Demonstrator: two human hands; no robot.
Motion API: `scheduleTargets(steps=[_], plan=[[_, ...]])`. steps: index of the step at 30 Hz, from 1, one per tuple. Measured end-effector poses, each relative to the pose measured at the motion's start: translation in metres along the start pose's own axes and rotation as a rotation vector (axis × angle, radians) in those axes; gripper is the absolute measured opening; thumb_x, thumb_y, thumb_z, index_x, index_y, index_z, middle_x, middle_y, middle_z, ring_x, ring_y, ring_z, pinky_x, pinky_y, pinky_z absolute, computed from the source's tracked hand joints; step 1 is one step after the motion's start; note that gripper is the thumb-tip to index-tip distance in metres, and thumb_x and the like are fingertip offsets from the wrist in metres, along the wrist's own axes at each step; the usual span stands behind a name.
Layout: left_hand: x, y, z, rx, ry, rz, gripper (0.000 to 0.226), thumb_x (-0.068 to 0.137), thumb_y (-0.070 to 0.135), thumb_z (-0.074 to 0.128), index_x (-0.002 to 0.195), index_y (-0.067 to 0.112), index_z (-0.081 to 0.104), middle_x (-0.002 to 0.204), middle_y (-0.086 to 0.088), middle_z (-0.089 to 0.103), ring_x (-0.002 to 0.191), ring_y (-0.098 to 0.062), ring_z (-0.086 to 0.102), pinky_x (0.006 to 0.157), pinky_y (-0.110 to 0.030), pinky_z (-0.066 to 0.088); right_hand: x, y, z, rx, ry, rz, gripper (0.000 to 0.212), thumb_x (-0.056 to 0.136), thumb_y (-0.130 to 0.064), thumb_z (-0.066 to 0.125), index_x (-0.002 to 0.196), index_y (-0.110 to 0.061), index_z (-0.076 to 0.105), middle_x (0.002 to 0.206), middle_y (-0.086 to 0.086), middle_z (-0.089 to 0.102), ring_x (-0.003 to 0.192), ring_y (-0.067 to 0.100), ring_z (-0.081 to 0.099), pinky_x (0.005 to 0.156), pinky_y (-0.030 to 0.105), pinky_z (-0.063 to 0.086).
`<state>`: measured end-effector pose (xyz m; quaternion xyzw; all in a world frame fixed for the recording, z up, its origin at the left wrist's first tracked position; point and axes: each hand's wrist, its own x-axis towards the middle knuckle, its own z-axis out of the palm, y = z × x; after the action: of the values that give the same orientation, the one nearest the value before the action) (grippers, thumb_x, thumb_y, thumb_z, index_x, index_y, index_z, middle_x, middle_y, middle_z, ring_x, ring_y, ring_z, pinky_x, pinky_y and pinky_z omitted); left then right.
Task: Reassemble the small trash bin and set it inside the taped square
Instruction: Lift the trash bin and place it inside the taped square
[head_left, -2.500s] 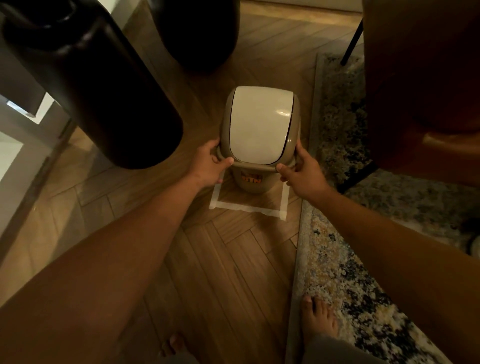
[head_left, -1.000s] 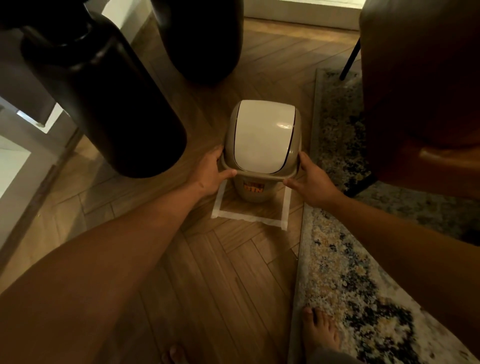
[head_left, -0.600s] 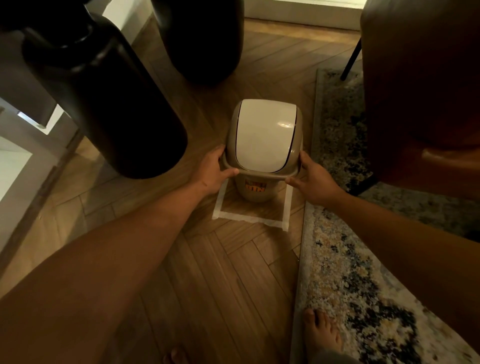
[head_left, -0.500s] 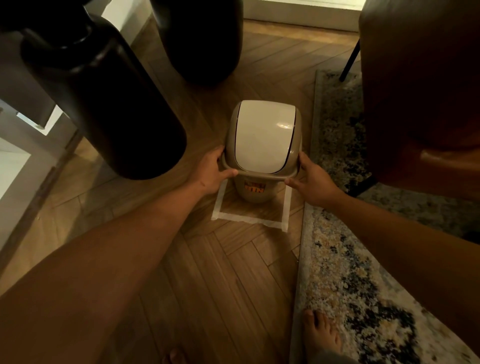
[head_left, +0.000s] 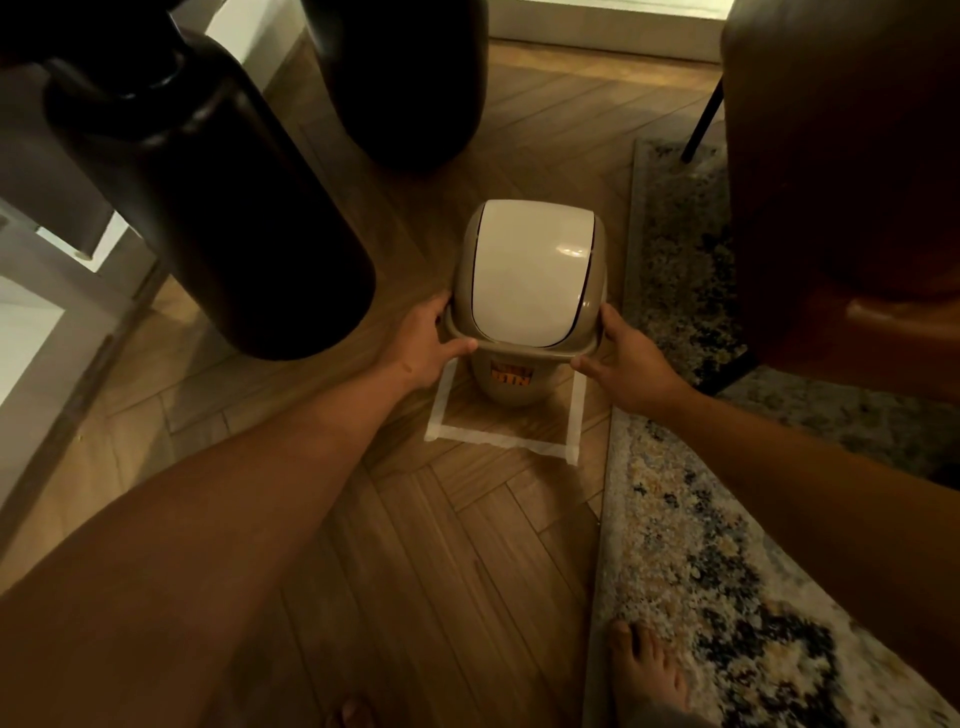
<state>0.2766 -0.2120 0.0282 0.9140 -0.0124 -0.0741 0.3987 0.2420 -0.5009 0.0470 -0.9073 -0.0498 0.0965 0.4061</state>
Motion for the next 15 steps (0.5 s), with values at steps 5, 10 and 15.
scheduleTargets(steps=[5, 10, 15], plan=[[0.0, -0.001, 0.0, 0.016, -0.023, -0.004, 0.079, 0.082, 0.033, 0.08, 0.15, 0.025, 0.041, 0.147, 0.0, 0.053, 0.134, -0.019, 0.048, 0.101, -0.029, 0.039, -0.001, 0.0, 0.0, 0.001, 0.006, 0.006, 0.08, 0.091, -0.02, 0.074, 0.157, -0.023, 0.029, 0.153, -0.004, 0.046, 0.141, 0.015, 0.042, 0.114, 0.031, 0.035], [0.0, 0.001, 0.0, 0.009, -0.062, 0.016, 0.08, 0.084, 0.035, 0.077, 0.153, 0.024, 0.036, 0.152, -0.001, 0.044, 0.14, -0.02, 0.042, 0.114, -0.042, 0.039, -0.001, -0.001, 0.005, 0.04, 0.033, 0.064, 0.084, 0.09, -0.02, 0.075, 0.158, -0.029, 0.026, 0.154, -0.005, 0.046, 0.14, 0.014, 0.04, 0.106, 0.024, 0.032], [-0.008, 0.006, -0.005, 0.069, -0.002, -0.032, 0.09, 0.086, 0.049, 0.07, 0.158, 0.028, 0.021, 0.163, -0.003, 0.024, 0.147, -0.025, 0.03, 0.105, -0.032, 0.024, -0.001, -0.009, 0.001, 0.068, 0.053, 0.075, 0.086, 0.087, -0.023, 0.078, 0.156, -0.027, 0.028, 0.158, 0.0, 0.037, 0.145, 0.02, 0.036, 0.117, 0.039, 0.034]])
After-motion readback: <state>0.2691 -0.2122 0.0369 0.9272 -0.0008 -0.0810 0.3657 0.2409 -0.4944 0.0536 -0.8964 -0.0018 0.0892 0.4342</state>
